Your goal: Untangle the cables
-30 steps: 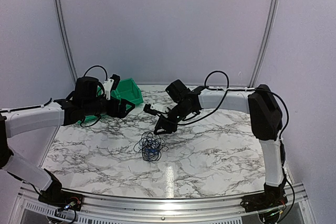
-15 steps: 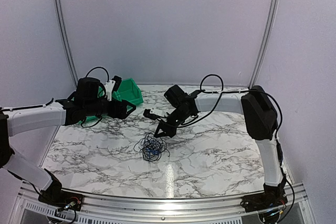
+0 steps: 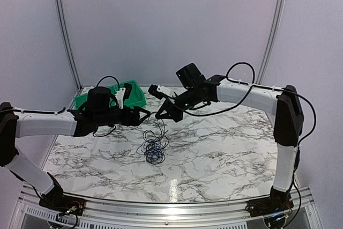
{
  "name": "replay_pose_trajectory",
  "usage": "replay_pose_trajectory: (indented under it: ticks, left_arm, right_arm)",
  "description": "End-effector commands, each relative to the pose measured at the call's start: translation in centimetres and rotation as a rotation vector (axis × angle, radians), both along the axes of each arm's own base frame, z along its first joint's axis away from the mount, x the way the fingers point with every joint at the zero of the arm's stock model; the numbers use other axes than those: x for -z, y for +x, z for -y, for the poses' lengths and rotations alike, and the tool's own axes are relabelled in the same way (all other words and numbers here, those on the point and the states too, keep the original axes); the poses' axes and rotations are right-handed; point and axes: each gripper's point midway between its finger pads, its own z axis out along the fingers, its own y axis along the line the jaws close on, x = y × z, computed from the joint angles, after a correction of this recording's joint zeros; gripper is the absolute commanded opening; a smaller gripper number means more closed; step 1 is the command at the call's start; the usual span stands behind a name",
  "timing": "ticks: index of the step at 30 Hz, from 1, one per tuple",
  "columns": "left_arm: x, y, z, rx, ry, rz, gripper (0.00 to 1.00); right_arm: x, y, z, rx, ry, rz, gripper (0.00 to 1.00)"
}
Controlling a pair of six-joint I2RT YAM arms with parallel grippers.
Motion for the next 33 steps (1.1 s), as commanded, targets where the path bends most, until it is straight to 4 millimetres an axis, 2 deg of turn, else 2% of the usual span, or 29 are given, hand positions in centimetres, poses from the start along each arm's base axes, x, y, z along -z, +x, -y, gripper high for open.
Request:
replay_pose_trajectory:
  ticks: [1, 5, 10, 16, 21, 24, 29, 33]
  left_arm:
    - [0.4, 0.0, 1.0, -0.021, -0.133, -0.007, 0.90]
    - [1.4, -0.6, 3.1, 0.008, -0.164, -0.019, 0.90]
    - [4.3, 0.2, 4.6, -0.016, -0.188, -0.087, 0.85]
    - [6.5, 0.7, 6.0, -0.013, -0.209, -0.122, 0.80]
    - [7.8, 0.0, 7.3, 0.018, -0.197, -0.138, 0.74]
    - [8.8, -0.6, 7.9, 0.041, -0.176, -0.141, 0.67]
    - [11.4, -1.7, 8.6, 0.060, -0.136, -0.176, 0.51]
    - [13.3, -2.3, 8.6, 0.061, -0.110, -0.209, 0.44]
  right_arm:
    - [-0.5, -0.1, -0.2, 0.023, 0.016, -0.014, 0.00]
    - [-1.1, 0.0, -0.3, 0.030, 0.028, -0.008, 0.00]
    - [-2.7, -0.1, -0.1, 0.033, 0.050, 0.016, 0.00]
    - [-6.3, -0.8, 0.5, 0.025, 0.105, 0.079, 0.00]
    - [-9.6, -0.7, 1.1, 0.033, 0.148, 0.146, 0.00]
    - [-11.8, -0.3, 1.5, 0.043, 0.171, 0.182, 0.00]
    - [-17.9, 1.2, 2.7, 0.075, 0.255, 0.267, 0.00]
    - [-23.1, 2.4, 4.5, 0.109, 0.333, 0.334, 0.00]
